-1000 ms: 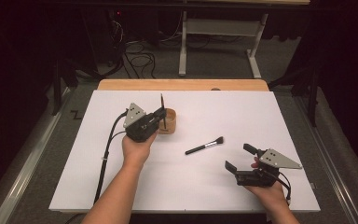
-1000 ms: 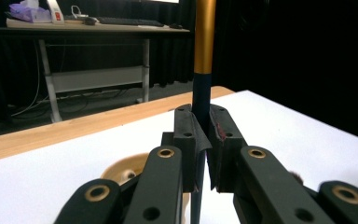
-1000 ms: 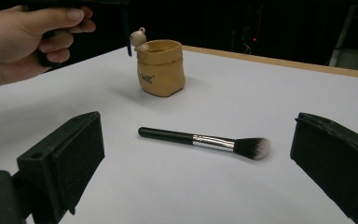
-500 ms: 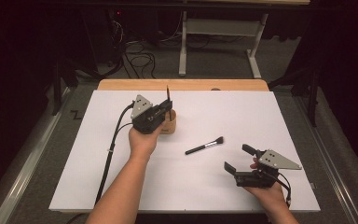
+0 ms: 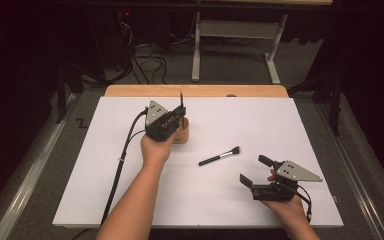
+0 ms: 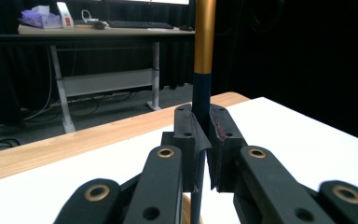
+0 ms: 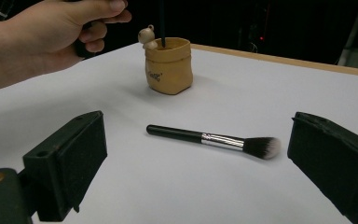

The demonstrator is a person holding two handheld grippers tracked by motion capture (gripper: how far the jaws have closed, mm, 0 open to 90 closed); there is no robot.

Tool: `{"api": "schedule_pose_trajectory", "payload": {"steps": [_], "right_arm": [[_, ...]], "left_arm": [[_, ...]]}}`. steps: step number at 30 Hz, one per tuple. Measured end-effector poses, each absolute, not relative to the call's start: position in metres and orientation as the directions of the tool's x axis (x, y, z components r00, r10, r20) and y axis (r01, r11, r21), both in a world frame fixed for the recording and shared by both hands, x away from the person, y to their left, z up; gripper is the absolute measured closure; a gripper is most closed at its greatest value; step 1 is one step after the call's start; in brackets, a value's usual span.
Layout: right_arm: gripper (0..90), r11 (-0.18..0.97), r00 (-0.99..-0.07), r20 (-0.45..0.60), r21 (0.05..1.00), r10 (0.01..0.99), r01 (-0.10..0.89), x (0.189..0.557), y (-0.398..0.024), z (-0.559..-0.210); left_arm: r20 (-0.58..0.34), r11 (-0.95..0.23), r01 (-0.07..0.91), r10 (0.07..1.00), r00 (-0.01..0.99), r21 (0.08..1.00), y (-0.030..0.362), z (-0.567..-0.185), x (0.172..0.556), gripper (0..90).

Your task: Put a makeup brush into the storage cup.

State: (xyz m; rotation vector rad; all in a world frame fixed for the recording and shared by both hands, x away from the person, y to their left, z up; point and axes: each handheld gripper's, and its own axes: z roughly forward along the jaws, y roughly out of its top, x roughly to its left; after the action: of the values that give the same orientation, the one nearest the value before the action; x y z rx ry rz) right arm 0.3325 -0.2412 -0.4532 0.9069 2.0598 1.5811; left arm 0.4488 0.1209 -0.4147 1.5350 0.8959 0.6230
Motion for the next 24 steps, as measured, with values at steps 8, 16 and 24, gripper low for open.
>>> {"api": "schedule_pose_trajectory", "payload": {"steps": [8,16,24], "right_arm": [[5.7,0.174,-0.728,0.067,0.952,0.682,0.251,0.332,-0.238,-0.455],[6.2,0.17,-0.726,0.071,0.952,0.684,0.254,0.332,-0.239,-0.455],[6.7,0.165,-0.728,0.083,0.951,0.68,0.262,0.332,-0.238,-0.456]], "left_arm": [[-0.094,-0.026,0.205,0.827,0.554,0.978,0.12,-0.42,0.451,83.1],[-0.106,-0.026,0.229,0.832,0.545,0.973,0.124,-0.427,0.453,83.1],[-0.121,-0.022,0.253,0.836,0.535,0.967,0.122,-0.44,0.453,83.0]]}}
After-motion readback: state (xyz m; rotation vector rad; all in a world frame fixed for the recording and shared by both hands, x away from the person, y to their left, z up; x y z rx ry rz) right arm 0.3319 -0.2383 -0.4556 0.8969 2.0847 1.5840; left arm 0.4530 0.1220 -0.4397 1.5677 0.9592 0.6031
